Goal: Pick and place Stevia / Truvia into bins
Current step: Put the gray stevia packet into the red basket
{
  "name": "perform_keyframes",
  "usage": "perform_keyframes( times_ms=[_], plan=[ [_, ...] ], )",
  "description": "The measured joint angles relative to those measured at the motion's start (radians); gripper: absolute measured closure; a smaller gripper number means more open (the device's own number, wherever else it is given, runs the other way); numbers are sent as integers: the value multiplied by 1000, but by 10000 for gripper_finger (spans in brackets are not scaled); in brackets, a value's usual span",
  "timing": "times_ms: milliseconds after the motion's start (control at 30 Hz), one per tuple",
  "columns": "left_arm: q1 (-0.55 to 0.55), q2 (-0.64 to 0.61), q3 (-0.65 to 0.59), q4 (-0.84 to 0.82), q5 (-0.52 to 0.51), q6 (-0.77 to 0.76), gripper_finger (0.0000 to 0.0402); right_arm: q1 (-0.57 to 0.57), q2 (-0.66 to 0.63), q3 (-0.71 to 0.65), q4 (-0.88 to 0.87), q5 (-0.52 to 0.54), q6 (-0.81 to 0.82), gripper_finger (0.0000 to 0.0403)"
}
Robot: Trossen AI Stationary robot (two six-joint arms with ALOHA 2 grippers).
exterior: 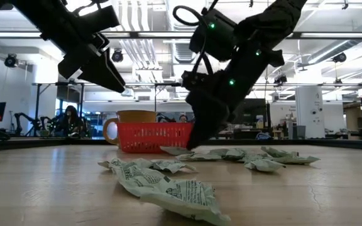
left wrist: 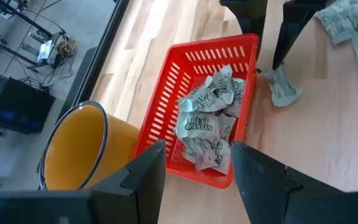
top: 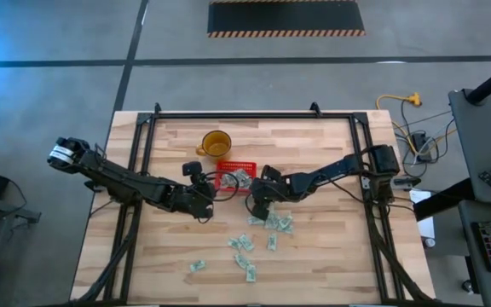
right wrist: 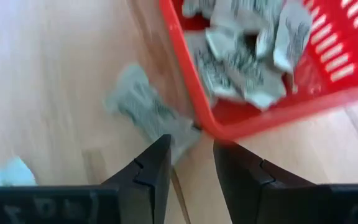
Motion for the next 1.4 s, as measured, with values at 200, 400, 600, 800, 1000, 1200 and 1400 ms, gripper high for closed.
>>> perform_keyframes(
  times_ms=[200,400,600,800,1000,1200,1400],
  plan=[
    [0,0,-18,2,-1,0,237,0,20,1,53,1,-1,289],
    [0,0,-31,2,-3,0,237,0,20,2,59,1,17,287],
    [0,0,-28,7,-3,0,237,0,19,-2,19,1,21,287],
    [0,0,-28,19,-2,3,237,-5,15,0,-28,2,23,295],
    [0,0,-28,19,-2,2,237,-13,11,18,-138,4,44,301],
    [0,0,-29,19,-2,3,237,-13,10,30,-195,-4,1,309],
    [0,0,-29,19,-1,3,237,-10,10,31,-220,-74,-50,355]
  ],
)
